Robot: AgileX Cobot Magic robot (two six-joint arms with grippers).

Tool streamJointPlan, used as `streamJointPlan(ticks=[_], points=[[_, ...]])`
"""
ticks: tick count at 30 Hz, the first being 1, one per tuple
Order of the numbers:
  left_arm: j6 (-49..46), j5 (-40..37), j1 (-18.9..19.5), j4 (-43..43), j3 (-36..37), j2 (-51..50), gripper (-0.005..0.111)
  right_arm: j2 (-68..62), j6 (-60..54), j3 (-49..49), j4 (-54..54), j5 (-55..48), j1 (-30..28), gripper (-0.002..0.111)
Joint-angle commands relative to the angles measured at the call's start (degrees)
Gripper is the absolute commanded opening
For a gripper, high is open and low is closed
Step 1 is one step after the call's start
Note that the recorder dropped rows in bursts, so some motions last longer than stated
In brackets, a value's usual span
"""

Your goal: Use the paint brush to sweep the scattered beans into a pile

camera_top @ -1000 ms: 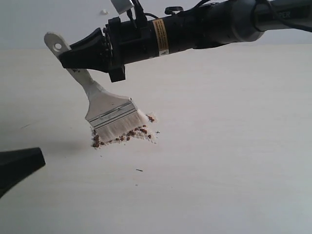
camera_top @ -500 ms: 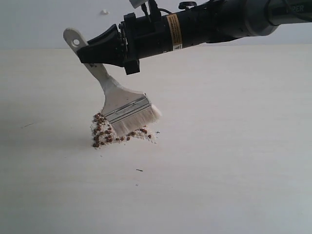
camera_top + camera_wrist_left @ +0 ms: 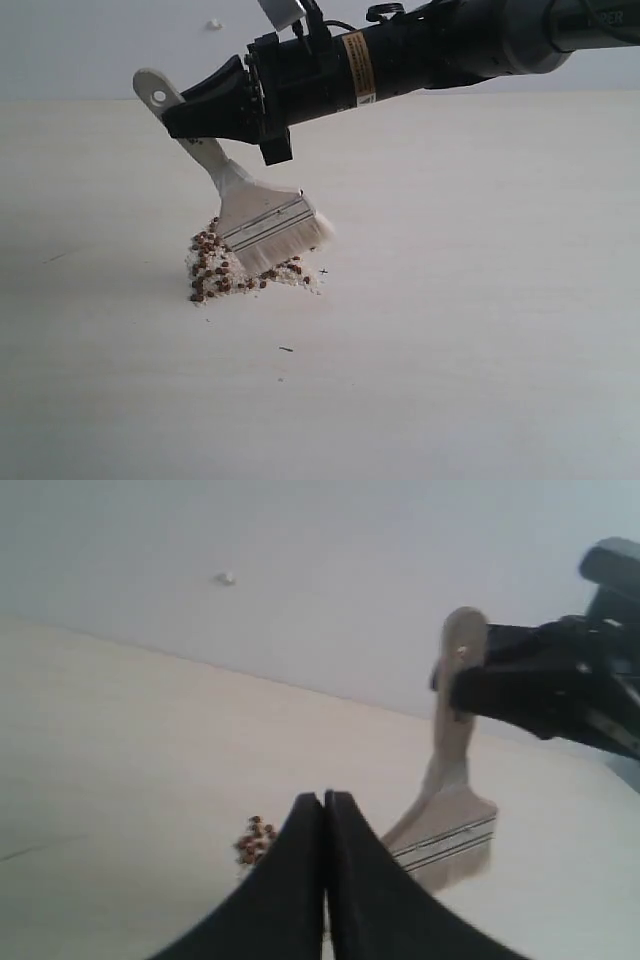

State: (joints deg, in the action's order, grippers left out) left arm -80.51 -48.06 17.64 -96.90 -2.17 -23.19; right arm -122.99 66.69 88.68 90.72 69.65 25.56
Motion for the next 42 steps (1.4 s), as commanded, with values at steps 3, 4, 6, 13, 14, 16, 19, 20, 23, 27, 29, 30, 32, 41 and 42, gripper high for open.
streamJointPlan(ticks=[3,4,6,13,14,16,19,20,23,27,29,30,32,41,42], points=[[0.7,17.9,0.2,-3.0,2.2,0.6,0.0,-1.0,-2.2,0.2,-8.5,0.3,-0.3,0.0],[1.5,20.5,0.2,-3.0,2.2,0.6,0.0,-1.4,-2.4,0.2,-9.5,0.3,-0.2,0.0],[3.4,26.0,0.2,-3.0,2.2,0.6,0.0,-2.6,-2.4,0.2,-11.9,0.3,-0.2,0.0],[5.0,30.5,0.2,-3.0,2.2,0.6,0.0,-5.2,-2.1,0.2,-16.3,0.3,0.1,0.0],[5.0,30.5,0.2,-3.0,2.2,0.6,0.0,-5.4,-2.1,0.2,-16.2,0.3,0.3,0.0],[5.0,30.5,0.2,-3.0,2.2,0.6,0.0,-6.0,-1.9,0.2,-15.9,0.3,1.0,0.0],[4.7,30.5,0.2,-3.0,2.2,0.6,0.0,-7.1,-2.1,0.2,-15.4,0.3,3.5,0.0],[4.5,30.5,0.2,-3.0,2.2,0.6,0.0,-7.3,-2.1,0.2,-15.4,0.3,4.2,0.0],[4.5,30.5,0.2,-2.2,2.2,0.6,0.0,-8.3,-3.0,0.2,-15.9,0.3,5.1,0.0],[4.5,30.5,0.2,-0.9,2.2,0.6,0.0,-10.6,-5.0,0.2,-17.9,0.3,5.1,0.0],[4.7,30.5,0.2,-0.9,2.2,0.6,0.0,-11.8,-6.7,0.2,-20.5,-0.7,5.1,0.0],[4.5,30.5,0.2,-0.9,2.2,0.6,0.0,-12.3,-8.2,0.2,-21.3,-2.4,5.1,0.0],[4.5,30.5,0.2,-0.9,2.2,0.6,0.0,-12.3,-9.6,0.2,-23.2,-5.8,5.1,0.0],[4.5,30.5,0.2,-0.9,2.2,0.6,0.0,-12.3,-13.6,0.2,-29.0,-7.6,5.0,0.0],[4.5,30.5,0.2,-0.9,2.2,0.6,0.0,-12.3,-13.6,0.2,-29.0,-8.0,5.0,0.0]])
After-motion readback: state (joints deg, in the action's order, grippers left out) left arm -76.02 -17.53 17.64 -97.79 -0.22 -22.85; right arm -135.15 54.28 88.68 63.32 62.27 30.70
